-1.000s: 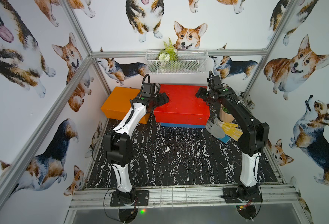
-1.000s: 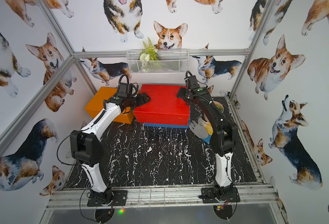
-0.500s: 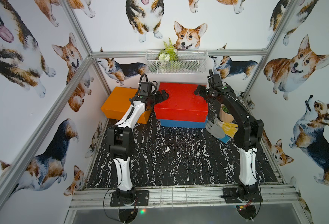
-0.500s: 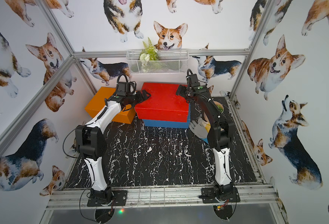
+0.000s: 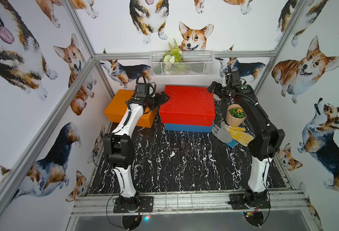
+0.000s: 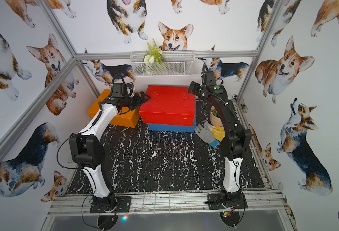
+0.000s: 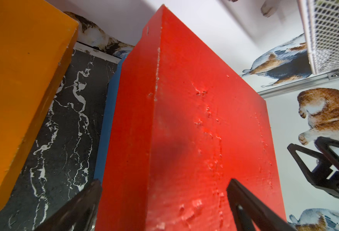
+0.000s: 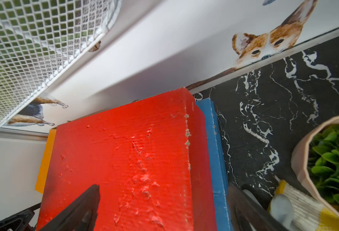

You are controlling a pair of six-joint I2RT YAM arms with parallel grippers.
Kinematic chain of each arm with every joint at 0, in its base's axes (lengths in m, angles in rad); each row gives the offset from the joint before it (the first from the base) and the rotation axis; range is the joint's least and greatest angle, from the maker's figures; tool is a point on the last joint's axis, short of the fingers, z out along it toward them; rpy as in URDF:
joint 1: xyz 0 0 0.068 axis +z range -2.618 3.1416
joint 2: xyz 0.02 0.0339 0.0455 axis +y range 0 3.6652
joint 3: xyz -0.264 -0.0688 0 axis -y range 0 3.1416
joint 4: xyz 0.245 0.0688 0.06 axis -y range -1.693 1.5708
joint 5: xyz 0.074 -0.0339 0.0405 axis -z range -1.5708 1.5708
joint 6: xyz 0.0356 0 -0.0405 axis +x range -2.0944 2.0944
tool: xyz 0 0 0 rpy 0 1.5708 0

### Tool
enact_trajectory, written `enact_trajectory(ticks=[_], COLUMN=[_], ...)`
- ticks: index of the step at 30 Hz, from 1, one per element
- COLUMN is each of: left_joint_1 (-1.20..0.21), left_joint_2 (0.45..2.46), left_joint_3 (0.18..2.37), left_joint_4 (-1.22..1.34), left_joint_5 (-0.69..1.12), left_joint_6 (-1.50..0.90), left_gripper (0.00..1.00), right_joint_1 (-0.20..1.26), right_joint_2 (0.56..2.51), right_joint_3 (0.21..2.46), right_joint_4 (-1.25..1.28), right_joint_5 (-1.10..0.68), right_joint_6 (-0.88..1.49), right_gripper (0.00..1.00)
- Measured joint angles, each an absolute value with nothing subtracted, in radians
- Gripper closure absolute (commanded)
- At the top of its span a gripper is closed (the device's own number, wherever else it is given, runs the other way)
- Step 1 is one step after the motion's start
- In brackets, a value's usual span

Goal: Stack the shoeboxes
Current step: Place the shoebox at the shoebox, then adjust the shoebox.

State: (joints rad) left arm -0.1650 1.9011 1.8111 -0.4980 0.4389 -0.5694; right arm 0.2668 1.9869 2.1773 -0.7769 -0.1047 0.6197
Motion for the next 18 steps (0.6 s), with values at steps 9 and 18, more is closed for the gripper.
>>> enact_trajectory(ticks=[9, 18], left_joint_1=[-0.159, -0.161], left_joint_2=[1.555, 1.255], left_joint_3=[1.448, 0.999], left_joint_4=[-0.445, -0.289], left_joint_5=[0.388, 0.382], left_joint_6=[-0.555, -0.579], left_gripper=[0.00, 0.00], right_joint_1=[0.256, 0.402], right_joint_2=[1.559, 1.190], right_joint_3=[1.639, 1.104], right_joint_4=[-0.636, -0.434], right_joint_5=[-0.099, -0.085], right_joint_6=[0.619, 0.639], right_gripper=[0.00, 0.02])
